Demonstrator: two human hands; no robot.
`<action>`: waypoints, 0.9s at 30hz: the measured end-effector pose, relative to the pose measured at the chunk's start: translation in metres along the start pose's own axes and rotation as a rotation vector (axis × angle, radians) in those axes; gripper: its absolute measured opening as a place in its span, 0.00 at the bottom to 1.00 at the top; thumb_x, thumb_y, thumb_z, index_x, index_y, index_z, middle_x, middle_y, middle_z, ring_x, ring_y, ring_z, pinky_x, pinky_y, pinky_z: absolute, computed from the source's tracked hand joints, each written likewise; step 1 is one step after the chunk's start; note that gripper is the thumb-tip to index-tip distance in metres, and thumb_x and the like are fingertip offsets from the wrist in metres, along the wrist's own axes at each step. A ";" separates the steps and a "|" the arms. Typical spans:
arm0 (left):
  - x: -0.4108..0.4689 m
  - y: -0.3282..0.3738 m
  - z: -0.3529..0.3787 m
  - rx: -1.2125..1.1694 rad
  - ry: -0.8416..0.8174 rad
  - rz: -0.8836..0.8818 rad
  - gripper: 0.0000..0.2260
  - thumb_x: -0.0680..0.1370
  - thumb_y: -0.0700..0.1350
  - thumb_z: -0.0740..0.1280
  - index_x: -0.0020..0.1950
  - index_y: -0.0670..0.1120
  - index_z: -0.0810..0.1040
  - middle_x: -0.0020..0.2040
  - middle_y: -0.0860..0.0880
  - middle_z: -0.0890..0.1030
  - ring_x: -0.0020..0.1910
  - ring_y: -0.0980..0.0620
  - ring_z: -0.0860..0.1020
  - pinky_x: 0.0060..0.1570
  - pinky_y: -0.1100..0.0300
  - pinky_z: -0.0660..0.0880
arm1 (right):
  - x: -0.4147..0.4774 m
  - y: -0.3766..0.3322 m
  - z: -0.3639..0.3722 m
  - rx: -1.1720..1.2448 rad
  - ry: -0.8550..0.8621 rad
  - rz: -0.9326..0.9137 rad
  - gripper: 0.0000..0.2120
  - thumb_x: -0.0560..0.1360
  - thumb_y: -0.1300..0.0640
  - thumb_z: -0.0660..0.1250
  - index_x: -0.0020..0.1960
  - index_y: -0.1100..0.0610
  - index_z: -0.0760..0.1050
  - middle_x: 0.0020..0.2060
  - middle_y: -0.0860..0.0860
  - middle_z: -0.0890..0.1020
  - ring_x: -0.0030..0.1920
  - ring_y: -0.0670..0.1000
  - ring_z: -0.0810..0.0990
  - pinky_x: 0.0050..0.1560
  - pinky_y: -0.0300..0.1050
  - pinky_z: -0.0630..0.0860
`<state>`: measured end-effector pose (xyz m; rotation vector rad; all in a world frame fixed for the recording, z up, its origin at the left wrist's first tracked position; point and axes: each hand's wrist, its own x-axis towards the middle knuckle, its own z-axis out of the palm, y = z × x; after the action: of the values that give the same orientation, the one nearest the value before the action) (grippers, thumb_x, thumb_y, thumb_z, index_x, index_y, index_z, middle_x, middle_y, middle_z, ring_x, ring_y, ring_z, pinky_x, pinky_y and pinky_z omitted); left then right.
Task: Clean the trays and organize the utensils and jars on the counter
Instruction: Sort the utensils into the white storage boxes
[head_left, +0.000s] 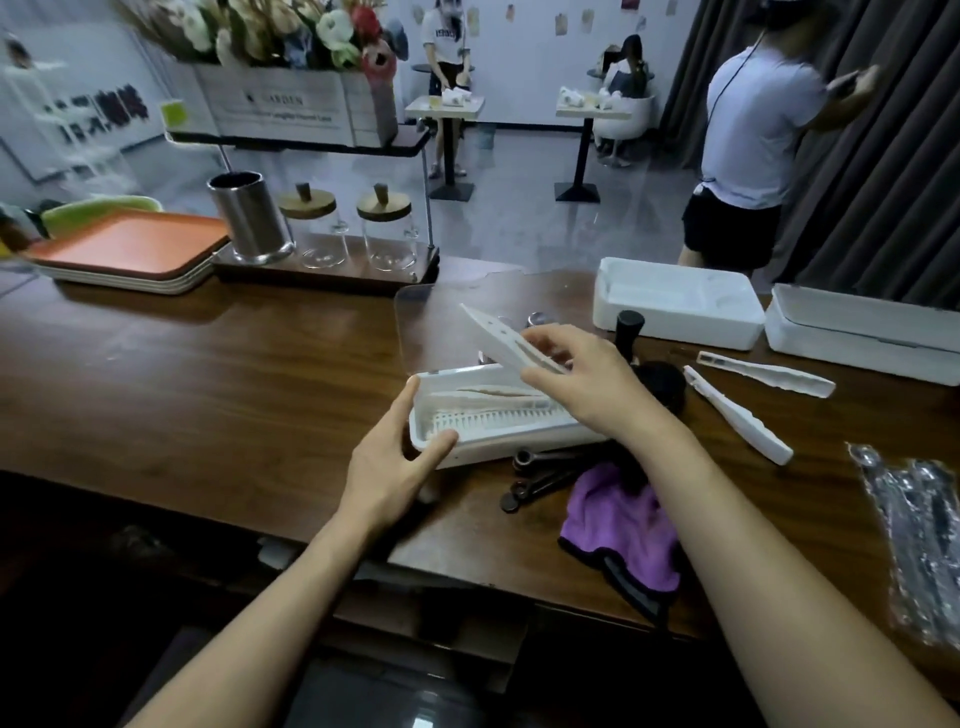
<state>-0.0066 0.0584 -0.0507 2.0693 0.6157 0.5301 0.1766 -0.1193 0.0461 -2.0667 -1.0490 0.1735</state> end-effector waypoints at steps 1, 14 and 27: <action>0.001 -0.001 0.000 -0.007 -0.003 0.000 0.39 0.71 0.71 0.67 0.80 0.68 0.58 0.72 0.65 0.72 0.69 0.65 0.71 0.66 0.63 0.68 | 0.006 -0.005 0.007 -0.005 -0.013 -0.006 0.16 0.73 0.50 0.71 0.60 0.44 0.79 0.50 0.44 0.82 0.50 0.48 0.81 0.56 0.51 0.77; 0.001 -0.002 -0.006 -0.065 -0.012 -0.025 0.40 0.70 0.68 0.73 0.79 0.66 0.60 0.72 0.65 0.74 0.69 0.66 0.71 0.68 0.59 0.71 | 0.047 -0.025 0.059 0.280 -0.152 -0.016 0.14 0.72 0.59 0.72 0.56 0.49 0.80 0.51 0.46 0.84 0.54 0.46 0.83 0.60 0.51 0.79; 0.004 -0.001 -0.008 -0.026 0.005 -0.004 0.28 0.71 0.67 0.73 0.69 0.66 0.70 0.56 0.65 0.82 0.57 0.65 0.78 0.55 0.60 0.76 | 0.043 0.005 0.061 -0.021 -0.341 0.095 0.14 0.73 0.63 0.73 0.55 0.49 0.80 0.52 0.44 0.84 0.55 0.42 0.81 0.63 0.43 0.76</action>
<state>-0.0083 0.0666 -0.0470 2.0427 0.6127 0.5385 0.1801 -0.0536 0.0108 -2.1548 -1.1553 0.5824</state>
